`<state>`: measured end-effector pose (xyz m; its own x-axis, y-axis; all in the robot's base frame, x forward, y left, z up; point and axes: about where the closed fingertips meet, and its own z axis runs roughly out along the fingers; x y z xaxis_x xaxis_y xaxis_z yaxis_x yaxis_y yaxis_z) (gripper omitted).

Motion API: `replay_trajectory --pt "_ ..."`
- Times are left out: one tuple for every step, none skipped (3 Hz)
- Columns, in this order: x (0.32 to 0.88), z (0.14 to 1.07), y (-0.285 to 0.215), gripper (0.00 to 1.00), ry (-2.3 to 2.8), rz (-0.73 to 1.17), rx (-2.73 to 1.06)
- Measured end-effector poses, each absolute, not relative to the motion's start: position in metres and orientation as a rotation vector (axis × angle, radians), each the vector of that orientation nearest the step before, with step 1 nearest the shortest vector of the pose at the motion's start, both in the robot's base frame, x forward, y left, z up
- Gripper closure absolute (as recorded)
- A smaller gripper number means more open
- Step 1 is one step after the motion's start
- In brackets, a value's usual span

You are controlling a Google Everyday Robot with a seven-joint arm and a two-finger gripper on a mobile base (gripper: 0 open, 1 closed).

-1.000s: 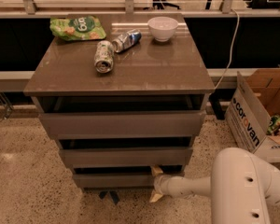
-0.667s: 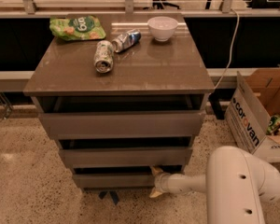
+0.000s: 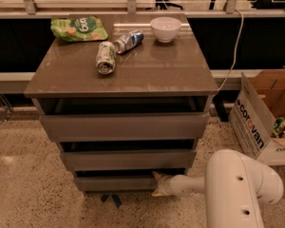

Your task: Open bottom drawer

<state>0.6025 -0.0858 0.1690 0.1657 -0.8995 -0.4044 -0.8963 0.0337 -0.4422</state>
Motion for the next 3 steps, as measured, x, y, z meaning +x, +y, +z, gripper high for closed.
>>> replay_trajectory --pt "0.599 0.166 -0.084 0.37 1.701 0.019 -1.851" --pt "0.583 0.166 -0.081 0.36 1.684 0.060 -1.883" --pt "0.541 0.176 -0.081 0.36 1.656 0.110 -1.899"
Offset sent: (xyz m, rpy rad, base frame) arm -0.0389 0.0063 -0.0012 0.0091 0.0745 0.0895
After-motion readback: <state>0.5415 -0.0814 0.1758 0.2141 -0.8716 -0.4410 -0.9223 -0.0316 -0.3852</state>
